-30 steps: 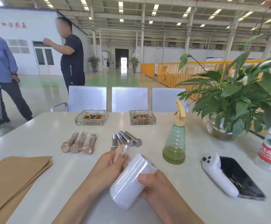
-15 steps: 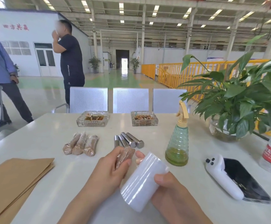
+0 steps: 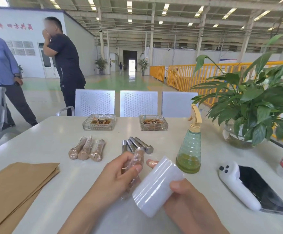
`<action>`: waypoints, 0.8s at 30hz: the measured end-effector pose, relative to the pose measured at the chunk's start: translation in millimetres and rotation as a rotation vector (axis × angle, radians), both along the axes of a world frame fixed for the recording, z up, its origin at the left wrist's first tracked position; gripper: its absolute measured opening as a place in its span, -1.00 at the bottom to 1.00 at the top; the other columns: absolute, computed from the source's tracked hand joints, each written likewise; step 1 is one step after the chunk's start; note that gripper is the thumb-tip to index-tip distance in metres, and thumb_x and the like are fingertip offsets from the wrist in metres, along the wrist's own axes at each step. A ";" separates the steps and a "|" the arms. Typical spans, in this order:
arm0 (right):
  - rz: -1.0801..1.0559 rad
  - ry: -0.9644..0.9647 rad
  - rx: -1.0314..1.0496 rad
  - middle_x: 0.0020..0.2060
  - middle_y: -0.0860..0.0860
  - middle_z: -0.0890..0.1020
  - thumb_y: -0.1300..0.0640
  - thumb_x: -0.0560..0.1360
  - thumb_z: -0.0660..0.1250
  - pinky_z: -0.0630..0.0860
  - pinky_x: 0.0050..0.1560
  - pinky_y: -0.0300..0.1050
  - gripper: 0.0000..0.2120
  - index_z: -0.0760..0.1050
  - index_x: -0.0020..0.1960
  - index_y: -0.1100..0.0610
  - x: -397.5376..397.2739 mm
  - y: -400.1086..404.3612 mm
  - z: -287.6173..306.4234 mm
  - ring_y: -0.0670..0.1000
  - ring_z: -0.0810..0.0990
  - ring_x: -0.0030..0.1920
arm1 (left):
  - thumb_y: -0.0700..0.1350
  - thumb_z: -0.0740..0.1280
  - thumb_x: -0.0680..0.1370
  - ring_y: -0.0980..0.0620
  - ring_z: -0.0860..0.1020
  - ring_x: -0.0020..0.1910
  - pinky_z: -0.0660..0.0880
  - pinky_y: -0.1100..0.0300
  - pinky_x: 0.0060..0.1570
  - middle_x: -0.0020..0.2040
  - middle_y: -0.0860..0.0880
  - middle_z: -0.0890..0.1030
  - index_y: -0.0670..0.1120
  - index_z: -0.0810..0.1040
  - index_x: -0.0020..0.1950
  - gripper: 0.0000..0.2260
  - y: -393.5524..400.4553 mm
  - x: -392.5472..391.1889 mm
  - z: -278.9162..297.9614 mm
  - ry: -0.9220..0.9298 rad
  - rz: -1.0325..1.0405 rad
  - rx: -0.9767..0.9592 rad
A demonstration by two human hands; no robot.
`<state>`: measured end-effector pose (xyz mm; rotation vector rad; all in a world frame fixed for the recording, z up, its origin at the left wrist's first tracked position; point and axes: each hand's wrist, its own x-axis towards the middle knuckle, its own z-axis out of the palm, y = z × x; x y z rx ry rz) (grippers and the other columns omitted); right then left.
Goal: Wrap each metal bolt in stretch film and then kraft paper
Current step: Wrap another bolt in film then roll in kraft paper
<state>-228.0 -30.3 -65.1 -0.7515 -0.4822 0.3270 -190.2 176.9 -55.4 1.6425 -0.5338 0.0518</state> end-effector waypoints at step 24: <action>-0.215 0.073 -0.254 0.15 0.18 0.69 -0.13 0.25 0.67 0.62 0.15 0.05 -0.44 0.71 0.15 0.13 -18.7 3.1 9.2 0.12 0.68 0.14 | 0.03 0.41 0.57 0.00 0.41 -0.40 0.29 0.25 -0.43 -0.36 -0.06 0.51 -0.17 0.53 -0.17 -0.72 -1.2 -4.6 3.4 -0.024 0.082 0.105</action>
